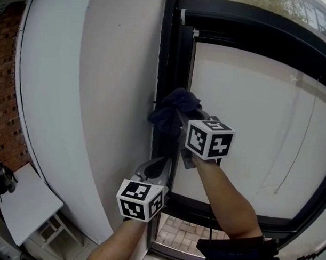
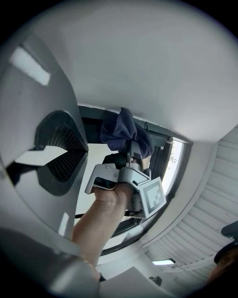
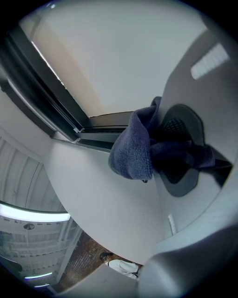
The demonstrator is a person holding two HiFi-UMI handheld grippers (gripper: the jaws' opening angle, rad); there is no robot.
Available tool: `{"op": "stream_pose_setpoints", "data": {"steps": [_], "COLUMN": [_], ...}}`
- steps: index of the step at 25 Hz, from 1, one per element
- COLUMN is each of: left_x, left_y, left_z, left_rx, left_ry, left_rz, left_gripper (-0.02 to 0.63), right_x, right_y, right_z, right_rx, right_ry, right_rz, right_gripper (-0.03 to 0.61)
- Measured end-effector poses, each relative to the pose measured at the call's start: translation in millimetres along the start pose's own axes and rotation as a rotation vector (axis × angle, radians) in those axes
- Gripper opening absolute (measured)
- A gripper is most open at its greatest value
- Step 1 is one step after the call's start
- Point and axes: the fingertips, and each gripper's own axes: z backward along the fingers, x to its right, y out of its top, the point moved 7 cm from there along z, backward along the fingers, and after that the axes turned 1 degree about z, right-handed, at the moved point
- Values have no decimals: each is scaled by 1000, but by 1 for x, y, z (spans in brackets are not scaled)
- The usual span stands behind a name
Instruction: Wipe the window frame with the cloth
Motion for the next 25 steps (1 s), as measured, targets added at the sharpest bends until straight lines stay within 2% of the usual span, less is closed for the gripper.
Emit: {"op": "stream_pose_setpoints", "data": {"steps": [2,5,9,20,25], "left_x": [-1,-2,-11,-13,-17], "left_y": [14,33,46,83,87], "left_z": [2,-4,-8,-24,-29], "left_rx": [36,55,84,143,128], "left_ry": [0,-5,17,-8,-24], "left_rz": [1,-58,-46,-76,-87], "left_gripper": [-6,-6,-6,-6,-6], "right_x": [1,4,6,11,13], "right_y": [9,25,38,85,101], "right_z": [-3,-8,-11,-26,-32], "right_rx": [18,48,82,153,199], "right_ry": [3,1,10,-8,-27], "right_rz": [5,23,12,65,79], "right_gripper": [60,60,60,60,60]}}
